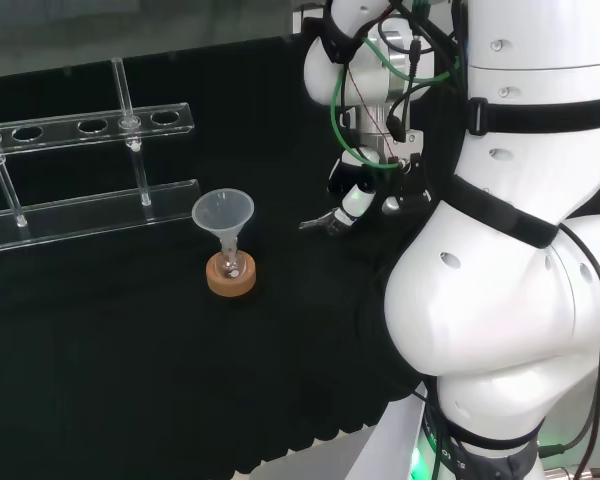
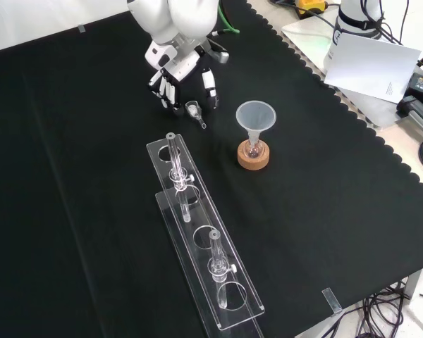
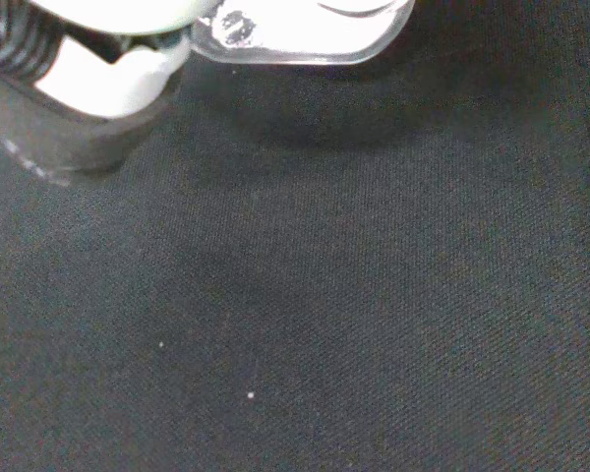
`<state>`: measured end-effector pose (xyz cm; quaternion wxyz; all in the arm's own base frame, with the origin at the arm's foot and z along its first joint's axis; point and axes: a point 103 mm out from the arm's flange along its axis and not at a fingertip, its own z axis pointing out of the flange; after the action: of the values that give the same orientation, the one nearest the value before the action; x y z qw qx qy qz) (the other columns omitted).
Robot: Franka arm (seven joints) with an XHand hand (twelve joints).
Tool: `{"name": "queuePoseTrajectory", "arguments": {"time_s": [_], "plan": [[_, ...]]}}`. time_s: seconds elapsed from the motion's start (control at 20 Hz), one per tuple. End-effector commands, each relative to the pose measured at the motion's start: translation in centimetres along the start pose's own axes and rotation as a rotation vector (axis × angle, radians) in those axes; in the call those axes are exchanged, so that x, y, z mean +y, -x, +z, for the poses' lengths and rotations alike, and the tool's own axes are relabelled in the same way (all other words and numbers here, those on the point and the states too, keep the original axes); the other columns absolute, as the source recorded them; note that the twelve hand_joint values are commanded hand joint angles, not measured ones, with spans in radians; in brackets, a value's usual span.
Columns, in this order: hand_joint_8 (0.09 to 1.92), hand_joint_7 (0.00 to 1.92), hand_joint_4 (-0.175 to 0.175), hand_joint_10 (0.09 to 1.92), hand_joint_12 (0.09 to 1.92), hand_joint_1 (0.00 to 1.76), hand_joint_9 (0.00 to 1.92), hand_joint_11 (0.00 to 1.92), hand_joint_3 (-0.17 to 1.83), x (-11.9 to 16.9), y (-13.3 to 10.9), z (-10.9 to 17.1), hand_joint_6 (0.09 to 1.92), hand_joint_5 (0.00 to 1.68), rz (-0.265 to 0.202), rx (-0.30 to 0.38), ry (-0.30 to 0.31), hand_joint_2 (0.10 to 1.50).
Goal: Pick up the weighing funnel.
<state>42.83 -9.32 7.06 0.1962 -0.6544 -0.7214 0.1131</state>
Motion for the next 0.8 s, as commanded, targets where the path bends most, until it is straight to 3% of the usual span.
{"name": "queuePoseTrajectory", "arguments": {"time_s": [0.05,0.55,0.8], "plan": [[0.39,0.98,0.126,0.43,1.52,0.91,0.65,0.04,0.72,-0.6,-0.2,0.8,0.44,0.87,0.009,0.021,0.058,0.52],[0.40,0.99,0.130,0.43,1.52,0.92,0.67,0.05,0.73,0.4,-0.2,0.7,0.48,0.90,0.017,0.035,0.070,0.53],[0.41,1.00,0.133,0.43,1.52,0.92,0.68,0.08,0.73,1.0,-0.1,1.2,0.51,0.90,-0.001,0.004,0.082,0.54]]}}
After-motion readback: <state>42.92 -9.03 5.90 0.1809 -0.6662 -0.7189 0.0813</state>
